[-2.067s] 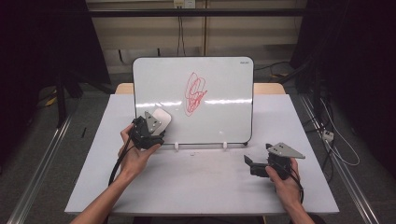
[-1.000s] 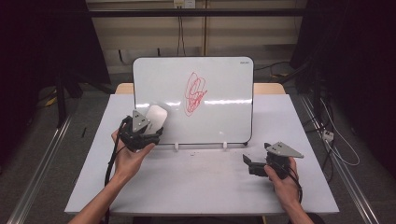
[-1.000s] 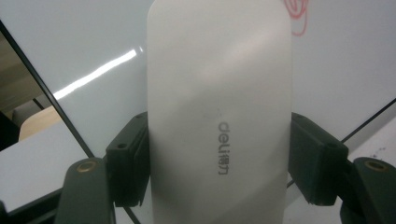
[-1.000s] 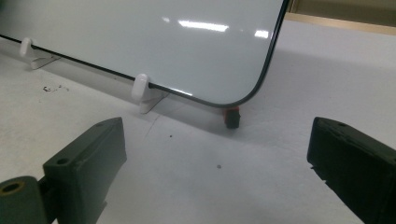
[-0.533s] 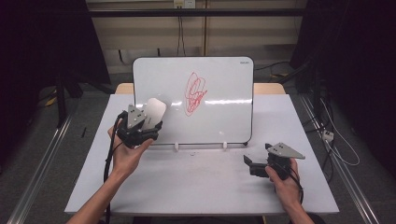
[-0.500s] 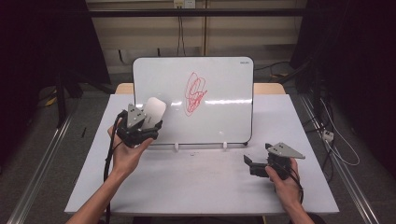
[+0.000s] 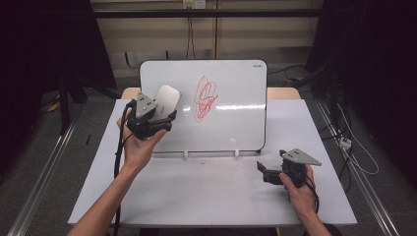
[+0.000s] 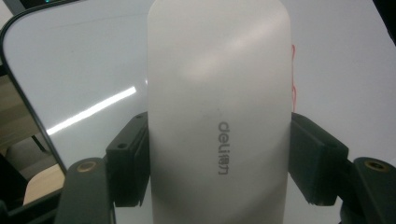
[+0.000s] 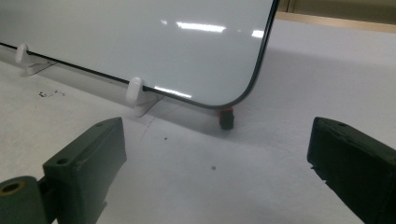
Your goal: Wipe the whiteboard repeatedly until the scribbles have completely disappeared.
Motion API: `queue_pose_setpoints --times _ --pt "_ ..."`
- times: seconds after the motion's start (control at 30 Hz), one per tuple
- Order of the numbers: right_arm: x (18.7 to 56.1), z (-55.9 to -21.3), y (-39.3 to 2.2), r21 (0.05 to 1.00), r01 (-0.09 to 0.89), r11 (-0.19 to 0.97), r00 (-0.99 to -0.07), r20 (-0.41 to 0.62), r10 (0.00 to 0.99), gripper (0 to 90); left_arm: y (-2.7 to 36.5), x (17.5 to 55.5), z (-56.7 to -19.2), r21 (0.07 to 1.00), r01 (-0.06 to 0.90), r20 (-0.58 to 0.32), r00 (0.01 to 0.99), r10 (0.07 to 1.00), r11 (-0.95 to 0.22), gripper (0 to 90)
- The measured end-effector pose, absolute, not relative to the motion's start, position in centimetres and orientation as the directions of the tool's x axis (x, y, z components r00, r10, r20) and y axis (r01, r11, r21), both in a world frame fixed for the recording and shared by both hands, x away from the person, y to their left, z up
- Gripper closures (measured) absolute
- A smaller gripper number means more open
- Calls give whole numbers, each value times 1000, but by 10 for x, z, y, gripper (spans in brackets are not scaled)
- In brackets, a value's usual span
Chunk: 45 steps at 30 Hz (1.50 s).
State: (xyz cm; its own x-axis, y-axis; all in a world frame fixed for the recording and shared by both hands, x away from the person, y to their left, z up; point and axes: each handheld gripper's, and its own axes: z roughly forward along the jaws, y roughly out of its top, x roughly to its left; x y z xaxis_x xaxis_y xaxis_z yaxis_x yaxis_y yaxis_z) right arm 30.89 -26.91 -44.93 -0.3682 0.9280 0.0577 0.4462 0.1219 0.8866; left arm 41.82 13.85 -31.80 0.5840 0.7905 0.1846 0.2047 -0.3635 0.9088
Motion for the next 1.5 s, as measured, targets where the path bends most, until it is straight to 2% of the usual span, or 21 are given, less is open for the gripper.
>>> queue_pose_setpoints --times 0.6,1.5 --pt "308 -450 -270 889 441 123 -381 62 922 45 97 450 -301 883 171 265 587 765 -437 311" --pt "306 -450 -271 887 442 131 -389 58 919 45 58 494 -291 835 168 348 578 738 -525 311"
